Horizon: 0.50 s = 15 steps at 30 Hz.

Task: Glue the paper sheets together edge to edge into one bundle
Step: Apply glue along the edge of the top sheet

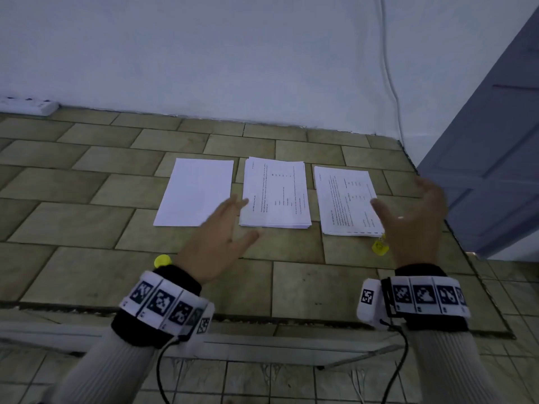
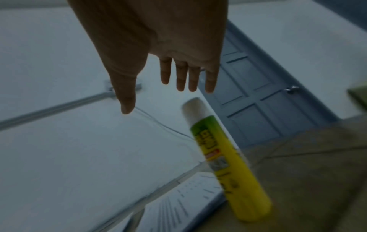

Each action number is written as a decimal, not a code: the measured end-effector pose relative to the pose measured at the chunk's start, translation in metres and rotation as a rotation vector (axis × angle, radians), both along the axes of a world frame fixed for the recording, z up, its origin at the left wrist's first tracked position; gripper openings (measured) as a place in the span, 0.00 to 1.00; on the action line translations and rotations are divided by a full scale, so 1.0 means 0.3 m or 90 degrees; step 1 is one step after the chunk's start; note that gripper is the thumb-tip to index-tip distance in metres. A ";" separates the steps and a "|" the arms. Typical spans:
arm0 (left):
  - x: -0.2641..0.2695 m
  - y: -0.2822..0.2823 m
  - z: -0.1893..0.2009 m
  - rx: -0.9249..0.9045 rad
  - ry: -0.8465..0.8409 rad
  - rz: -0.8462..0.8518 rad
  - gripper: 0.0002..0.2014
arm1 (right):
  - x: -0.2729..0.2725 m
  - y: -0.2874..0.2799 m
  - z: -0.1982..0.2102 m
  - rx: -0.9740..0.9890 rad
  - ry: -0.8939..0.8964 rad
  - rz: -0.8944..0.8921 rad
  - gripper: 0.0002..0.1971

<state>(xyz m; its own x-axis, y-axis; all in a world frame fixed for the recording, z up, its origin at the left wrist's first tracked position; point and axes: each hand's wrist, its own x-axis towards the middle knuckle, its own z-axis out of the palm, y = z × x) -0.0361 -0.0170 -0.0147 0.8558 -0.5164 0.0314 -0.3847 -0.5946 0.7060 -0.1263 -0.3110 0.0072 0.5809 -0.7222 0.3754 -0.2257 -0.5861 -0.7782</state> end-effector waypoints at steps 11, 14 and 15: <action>0.331 0.035 -0.106 0.474 0.050 0.193 0.38 | -0.066 -0.031 -0.151 0.138 0.168 -0.049 0.22; 0.350 0.043 -0.130 0.501 0.064 0.177 0.36 | -0.059 -0.040 -0.163 0.131 0.175 -0.046 0.17; 0.354 0.044 -0.133 0.502 0.057 0.169 0.34 | -0.058 -0.045 -0.164 0.128 0.178 -0.043 0.16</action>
